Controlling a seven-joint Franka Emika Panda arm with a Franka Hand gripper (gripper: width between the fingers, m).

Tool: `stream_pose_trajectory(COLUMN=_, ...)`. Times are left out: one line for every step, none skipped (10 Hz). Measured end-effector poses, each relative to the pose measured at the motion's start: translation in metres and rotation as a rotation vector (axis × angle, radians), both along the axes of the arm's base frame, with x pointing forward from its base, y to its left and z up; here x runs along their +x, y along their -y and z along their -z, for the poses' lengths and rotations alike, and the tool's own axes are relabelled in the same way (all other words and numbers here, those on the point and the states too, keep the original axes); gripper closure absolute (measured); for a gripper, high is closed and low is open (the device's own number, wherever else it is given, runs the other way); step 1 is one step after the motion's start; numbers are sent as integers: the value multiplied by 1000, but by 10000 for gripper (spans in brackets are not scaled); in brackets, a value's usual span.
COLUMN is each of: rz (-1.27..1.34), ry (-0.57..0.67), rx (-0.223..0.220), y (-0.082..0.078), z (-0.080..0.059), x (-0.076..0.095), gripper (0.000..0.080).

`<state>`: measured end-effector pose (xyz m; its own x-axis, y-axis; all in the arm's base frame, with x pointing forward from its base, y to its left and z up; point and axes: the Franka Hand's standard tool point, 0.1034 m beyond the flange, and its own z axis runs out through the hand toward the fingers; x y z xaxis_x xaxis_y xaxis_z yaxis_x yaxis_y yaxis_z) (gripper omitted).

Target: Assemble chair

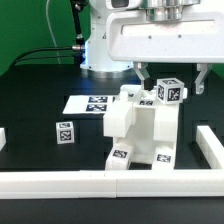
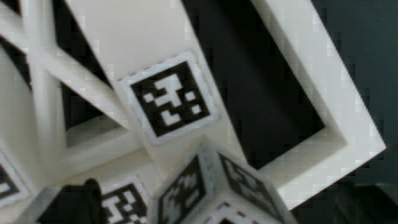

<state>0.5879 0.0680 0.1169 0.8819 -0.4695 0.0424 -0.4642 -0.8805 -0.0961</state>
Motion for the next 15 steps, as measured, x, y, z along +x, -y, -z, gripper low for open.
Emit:
stream_pose_trajectory(rz=-195, ry=6, rx=-37, y=0, z=2, x=0, gripper=150)
stream_pose_trajectory(rz=-298, ry=8, rx=-54, y=-1, z=3, x=-1, gripper=150)
stream_pose_trajectory(rz=-233, ry=5, rx=-46, y=-1, z=3, x=-1, gripper=150)
stream_pose_trajectory(rz=-233, ry=5, rx=-47, y=0, z=3, x=-1, gripper=271)
stream_pose_trajectory(rz=-211, ry=4, rx=-44, y=-1, z=3, x=-1, gripper=407)
stream_pose_trajectory(rz=-109, ry=-11, rx=-32, y=-2, z=4, x=-3, gripper=407)
stream_pose_trajectory(rz=-47, ry=-18, rx=-27, y=-2, z=4, x=-4, gripper=515)
stream_pose_trajectory(rz=-8, ry=-22, rx=-24, y=-2, z=5, x=-4, gripper=515)
stream_pose_trajectory(rz=74, ry=-27, rx=-18, y=-3, z=5, x=-5, gripper=515)
stream_pose_trajectory(rz=144, ry=-31, rx=-13, y=-3, z=5, x=-5, gripper=515)
stream_pose_trajectory(rz=200, ry=-34, rx=-8, y=-3, z=5, x=-5, gripper=515)
stream_pose_trajectory(rz=283, ry=-38, rx=-2, y=-4, z=5, x=-5, gripper=515)
stream_pose_trajectory(rz=351, ry=-41, rx=3, y=-4, z=5, x=-5, gripper=515)
stream_pose_trajectory(rz=408, ry=-44, rx=9, y=-4, z=5, x=-5, gripper=515)
stream_pose_trajectory(rz=587, ry=-54, rx=33, y=-6, z=5, x=-4, gripper=515)
